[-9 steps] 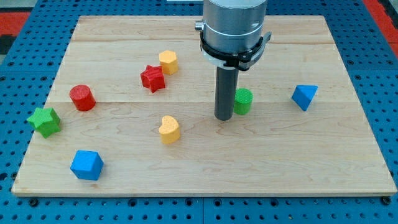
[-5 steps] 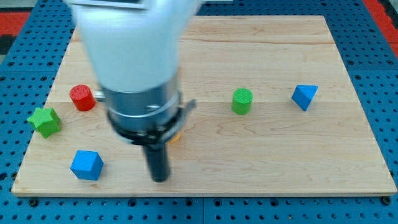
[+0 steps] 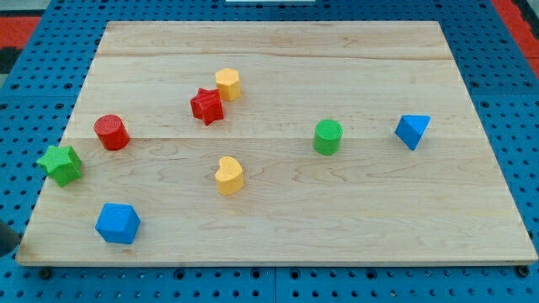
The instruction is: Push the green star towards the center
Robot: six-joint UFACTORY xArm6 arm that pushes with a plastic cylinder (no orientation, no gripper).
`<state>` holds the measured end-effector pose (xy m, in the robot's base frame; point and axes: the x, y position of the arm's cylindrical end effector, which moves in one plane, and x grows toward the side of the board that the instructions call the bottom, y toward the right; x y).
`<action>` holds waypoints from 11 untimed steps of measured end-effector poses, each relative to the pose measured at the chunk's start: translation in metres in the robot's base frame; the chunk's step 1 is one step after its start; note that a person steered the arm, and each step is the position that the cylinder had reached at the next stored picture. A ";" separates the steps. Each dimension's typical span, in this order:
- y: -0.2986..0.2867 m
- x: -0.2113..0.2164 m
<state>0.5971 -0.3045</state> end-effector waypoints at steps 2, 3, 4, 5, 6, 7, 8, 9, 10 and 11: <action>0.003 -0.073; 0.022 -0.111; 0.063 -0.119; 0.105 -0.125; 0.127 -0.131; 0.081 -0.131; 0.054 -0.149; 0.079 -0.174; 0.129 -0.172; 0.136 -0.168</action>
<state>0.4286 -0.1687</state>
